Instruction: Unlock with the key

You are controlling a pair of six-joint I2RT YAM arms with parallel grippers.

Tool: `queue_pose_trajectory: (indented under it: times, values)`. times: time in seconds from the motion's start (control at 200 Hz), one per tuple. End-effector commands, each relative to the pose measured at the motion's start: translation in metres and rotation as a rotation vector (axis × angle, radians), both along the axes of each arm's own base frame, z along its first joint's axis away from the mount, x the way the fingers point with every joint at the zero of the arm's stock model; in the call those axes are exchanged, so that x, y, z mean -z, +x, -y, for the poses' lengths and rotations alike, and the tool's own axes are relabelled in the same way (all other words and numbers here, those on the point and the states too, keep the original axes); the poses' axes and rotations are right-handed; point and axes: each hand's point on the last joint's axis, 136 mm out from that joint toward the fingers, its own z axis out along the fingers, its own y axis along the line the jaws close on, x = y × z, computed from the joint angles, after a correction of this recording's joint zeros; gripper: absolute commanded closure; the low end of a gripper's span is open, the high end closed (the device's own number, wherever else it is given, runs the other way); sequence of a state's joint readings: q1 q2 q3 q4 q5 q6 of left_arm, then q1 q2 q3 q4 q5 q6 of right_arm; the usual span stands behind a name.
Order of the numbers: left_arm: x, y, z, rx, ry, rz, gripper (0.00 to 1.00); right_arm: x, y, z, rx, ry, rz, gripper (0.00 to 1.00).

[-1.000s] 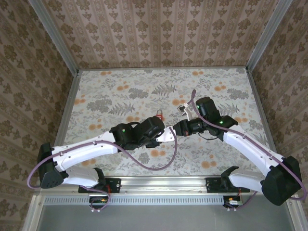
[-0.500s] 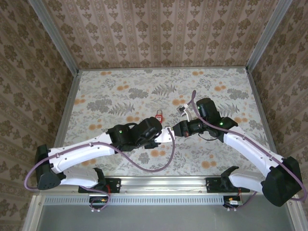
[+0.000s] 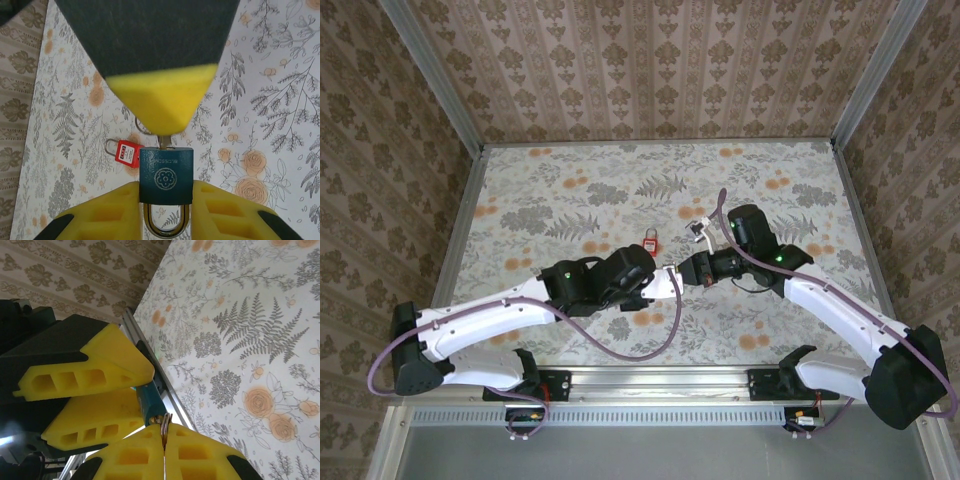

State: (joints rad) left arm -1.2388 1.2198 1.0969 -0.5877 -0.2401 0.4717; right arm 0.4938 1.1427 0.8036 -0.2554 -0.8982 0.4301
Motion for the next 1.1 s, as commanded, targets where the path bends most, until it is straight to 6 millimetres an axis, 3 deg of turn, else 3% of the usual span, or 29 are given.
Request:
queue_pose_trajectory:
  times: [0.0, 0.705, 1.1]
  values:
    - [-0.028, -0.011, 0.014, 0.049, -0.128, 0.003, 0.74, -0.003, 0.000, -0.005, -0.011, 0.035, 0.013, 0.92]
    - [-0.039, -0.010, 0.021, 0.045, -0.174, 0.011, 0.75, 0.008, -0.002, -0.026, -0.022, 0.020, 0.024, 0.92]
    - [-0.053, -0.015, 0.031, 0.050, -0.264, -0.033, 0.75, -0.006, -0.007, -0.024, -0.027, 0.068, 0.090, 0.92]
